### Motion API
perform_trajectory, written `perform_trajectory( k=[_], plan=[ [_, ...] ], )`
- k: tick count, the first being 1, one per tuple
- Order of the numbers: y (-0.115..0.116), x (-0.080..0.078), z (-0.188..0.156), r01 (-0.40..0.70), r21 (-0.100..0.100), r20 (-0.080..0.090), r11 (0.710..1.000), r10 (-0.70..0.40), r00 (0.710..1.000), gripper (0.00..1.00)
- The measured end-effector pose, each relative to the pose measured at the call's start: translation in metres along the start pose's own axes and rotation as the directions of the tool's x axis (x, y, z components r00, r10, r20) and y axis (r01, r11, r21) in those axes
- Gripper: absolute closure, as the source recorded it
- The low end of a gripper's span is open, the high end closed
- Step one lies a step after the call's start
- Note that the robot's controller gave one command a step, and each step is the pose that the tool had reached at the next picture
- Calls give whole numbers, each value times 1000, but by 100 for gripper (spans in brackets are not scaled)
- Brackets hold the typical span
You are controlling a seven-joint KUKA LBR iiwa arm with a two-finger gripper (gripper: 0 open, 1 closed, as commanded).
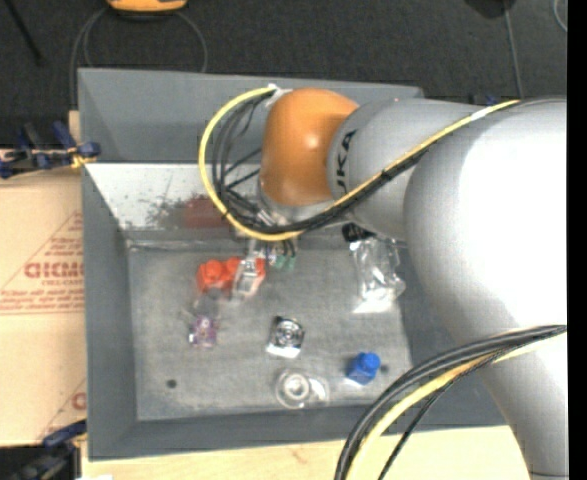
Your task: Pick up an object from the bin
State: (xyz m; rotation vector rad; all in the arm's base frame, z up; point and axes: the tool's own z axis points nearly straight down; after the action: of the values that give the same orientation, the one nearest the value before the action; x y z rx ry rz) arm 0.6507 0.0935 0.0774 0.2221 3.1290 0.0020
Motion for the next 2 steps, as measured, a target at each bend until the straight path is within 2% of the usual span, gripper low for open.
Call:
perform_trajectory(
  k=[1, 2],
  plan=[
    [2, -2, -3, -1, -4, 4, 1000, 1, 1000, 100],
    [2, -6, -77, 1, -2, 8, 1000, -1, 1000, 100]
  ],
)
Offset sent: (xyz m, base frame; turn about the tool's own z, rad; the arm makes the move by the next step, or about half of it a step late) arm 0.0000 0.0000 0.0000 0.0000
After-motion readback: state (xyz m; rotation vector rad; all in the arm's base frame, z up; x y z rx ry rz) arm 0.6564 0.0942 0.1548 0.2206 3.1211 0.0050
